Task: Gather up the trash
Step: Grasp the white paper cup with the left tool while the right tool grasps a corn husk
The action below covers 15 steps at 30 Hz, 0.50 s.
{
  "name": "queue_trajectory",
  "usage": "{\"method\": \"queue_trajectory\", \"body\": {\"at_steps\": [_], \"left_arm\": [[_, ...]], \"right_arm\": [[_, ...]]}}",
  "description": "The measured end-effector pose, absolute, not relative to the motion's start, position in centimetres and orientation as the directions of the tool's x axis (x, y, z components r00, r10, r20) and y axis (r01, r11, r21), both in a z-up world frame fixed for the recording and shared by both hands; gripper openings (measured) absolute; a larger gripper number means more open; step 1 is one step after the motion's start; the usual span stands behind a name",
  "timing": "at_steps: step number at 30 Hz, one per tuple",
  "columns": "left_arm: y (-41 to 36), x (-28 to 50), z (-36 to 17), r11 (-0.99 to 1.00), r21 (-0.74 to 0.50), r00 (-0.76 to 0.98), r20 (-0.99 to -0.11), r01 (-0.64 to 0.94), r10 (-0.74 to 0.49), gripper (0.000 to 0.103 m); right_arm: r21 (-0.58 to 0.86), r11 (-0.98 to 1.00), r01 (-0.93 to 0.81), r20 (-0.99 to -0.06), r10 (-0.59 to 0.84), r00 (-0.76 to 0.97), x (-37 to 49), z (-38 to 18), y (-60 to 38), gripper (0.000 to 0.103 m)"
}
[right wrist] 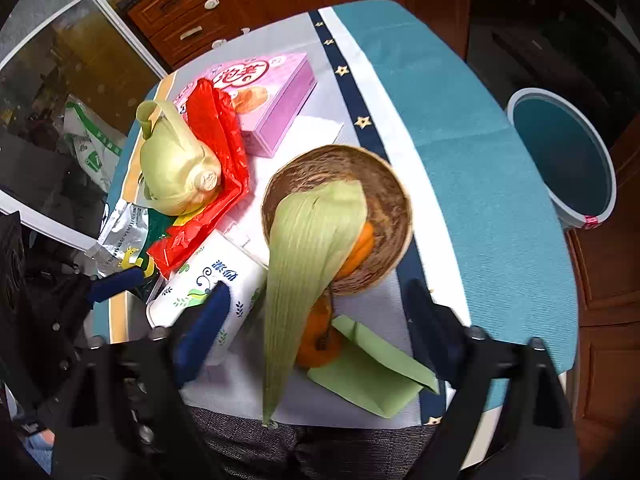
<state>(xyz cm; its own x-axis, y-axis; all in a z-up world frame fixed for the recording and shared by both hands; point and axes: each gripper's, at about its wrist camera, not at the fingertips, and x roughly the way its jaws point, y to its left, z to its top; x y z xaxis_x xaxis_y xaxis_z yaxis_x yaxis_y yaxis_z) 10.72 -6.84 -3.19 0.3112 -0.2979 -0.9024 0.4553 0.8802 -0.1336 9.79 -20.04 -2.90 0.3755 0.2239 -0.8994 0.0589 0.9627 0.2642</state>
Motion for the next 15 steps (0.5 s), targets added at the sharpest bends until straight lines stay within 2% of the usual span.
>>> {"method": "queue_trajectory", "body": {"at_steps": [1,7,9,12,15], "left_arm": [[-6.8,10.7,-3.4,0.878,-0.147,0.303,-0.902,0.456,-0.309,0.097],[-6.3,10.9,-4.5,0.878,-0.213,0.262,-0.901,0.428,-0.346,0.097],[-6.2,11.0,-4.6,0.880,-0.224,0.259,-0.900,0.419,-0.352,0.097],[-6.1,11.1,-4.8,0.880,-0.235,0.255,-0.898,0.413,-0.359,0.097],[-6.3,11.0,-4.8,0.880,-0.236,0.252,-0.899,0.413,-0.359,0.097]], "right_arm": [[0.258,0.964,0.057,-0.902,0.219,0.373,9.9,-3.0,-19.8,0.066],[0.236,0.971,0.034,-0.908,0.208,0.364,10.6,-3.5,-18.6,0.065],[0.235,0.971,0.034,-0.909,0.207,0.361,10.7,-3.9,-18.5,0.060],[0.232,0.972,0.034,-0.913,0.206,0.351,10.9,-4.6,-18.4,0.036],[0.255,0.966,0.038,-0.907,0.225,0.357,10.7,-4.7,-18.7,0.024]]}}
